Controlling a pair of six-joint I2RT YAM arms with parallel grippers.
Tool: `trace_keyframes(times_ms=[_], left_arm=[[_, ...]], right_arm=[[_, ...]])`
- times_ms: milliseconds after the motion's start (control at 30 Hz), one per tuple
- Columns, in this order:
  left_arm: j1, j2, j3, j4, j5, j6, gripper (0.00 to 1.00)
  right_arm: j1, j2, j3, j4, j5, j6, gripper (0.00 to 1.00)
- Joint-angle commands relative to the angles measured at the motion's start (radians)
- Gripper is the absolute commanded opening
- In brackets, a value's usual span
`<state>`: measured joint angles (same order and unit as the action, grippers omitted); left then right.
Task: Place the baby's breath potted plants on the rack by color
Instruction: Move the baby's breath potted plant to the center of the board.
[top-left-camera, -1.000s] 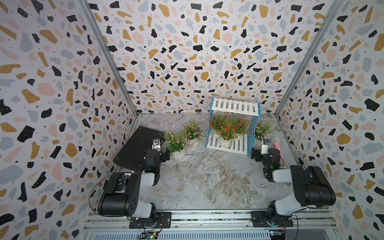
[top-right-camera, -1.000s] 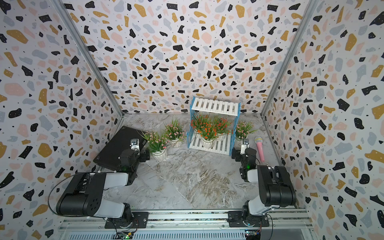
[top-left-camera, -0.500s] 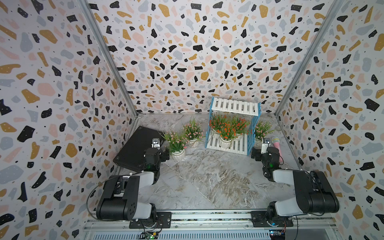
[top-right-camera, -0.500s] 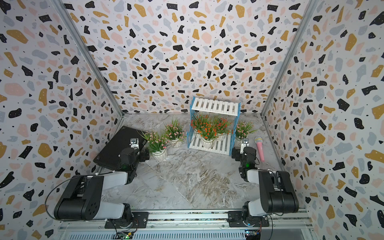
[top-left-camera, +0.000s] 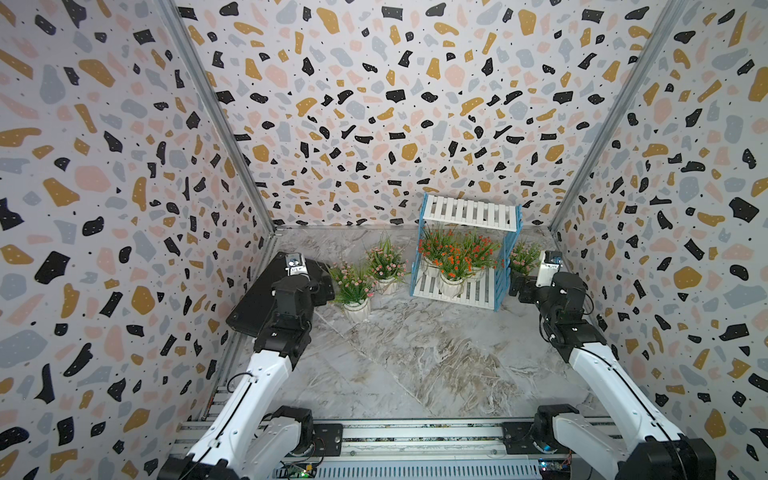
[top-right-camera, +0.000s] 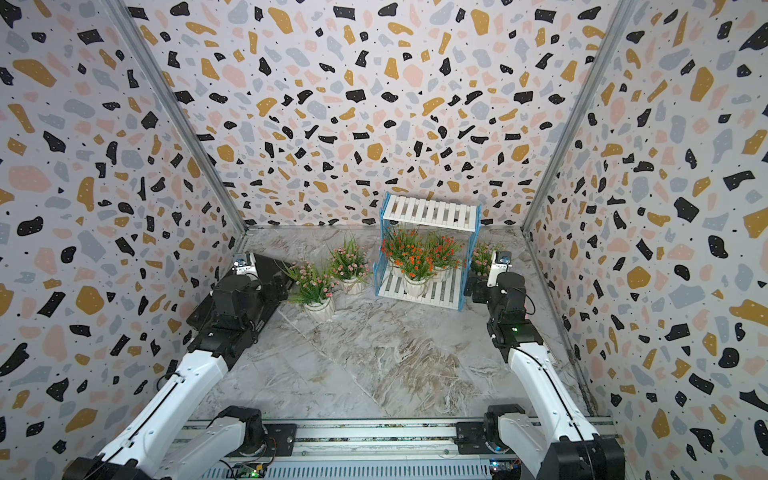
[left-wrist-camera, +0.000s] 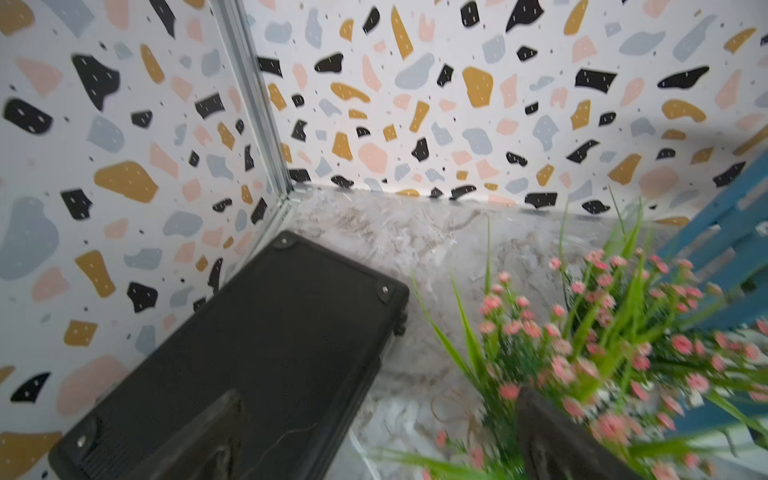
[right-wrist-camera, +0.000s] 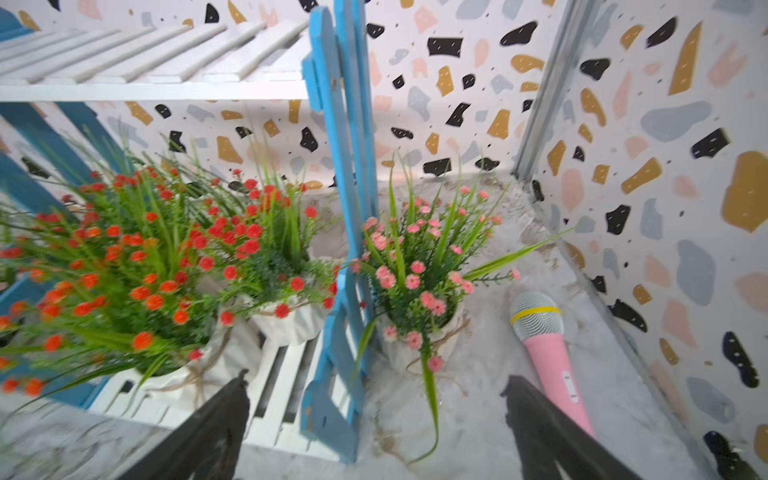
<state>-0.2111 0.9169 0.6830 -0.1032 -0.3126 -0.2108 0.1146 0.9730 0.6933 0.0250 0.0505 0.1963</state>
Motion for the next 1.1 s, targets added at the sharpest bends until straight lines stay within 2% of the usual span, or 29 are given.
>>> trace_keyframes(times_ms=[0, 67, 167, 400, 633, 767, 1067], left_arm=[[-0.081, 0.004, -0.006, -0.202, -0.052, -0.146, 0.99], [-0.125, 0.022, -0.038, -0.203, -0.045, -0.217, 0.99], [-0.207, 0.061, -0.09, -0.14, -0.068, -0.241, 0.99], [-0.268, 0.236, -0.15, 0.081, -0.056, -0.244, 0.99], [-0.274, 0.371, -0.112, 0.267, 0.001, -0.152, 0.99], [-0.274, 0.482, -0.045, 0.291, 0.013, -0.119, 0.99], [-0.271, 0.621, 0.01, 0.384, -0.011, -0.092, 0.99]], right_arm=[[0.071, -0.016, 0.07, -0.187, -0.059, 0.045, 0.98], [0.12, -0.014, 0.084, -0.22, -0.055, 0.033, 0.99], [0.152, -0.003, 0.083, -0.238, -0.074, 0.034, 1.0], [0.191, -0.014, 0.069, -0.219, -0.099, 0.037, 1.0], [0.192, -0.016, 0.073, -0.208, -0.119, 0.032, 1.0], [0.192, -0.016, 0.068, -0.202, -0.12, 0.029, 1.0], [0.192, -0.034, 0.076, -0.213, -0.121, -0.007, 1.0]])
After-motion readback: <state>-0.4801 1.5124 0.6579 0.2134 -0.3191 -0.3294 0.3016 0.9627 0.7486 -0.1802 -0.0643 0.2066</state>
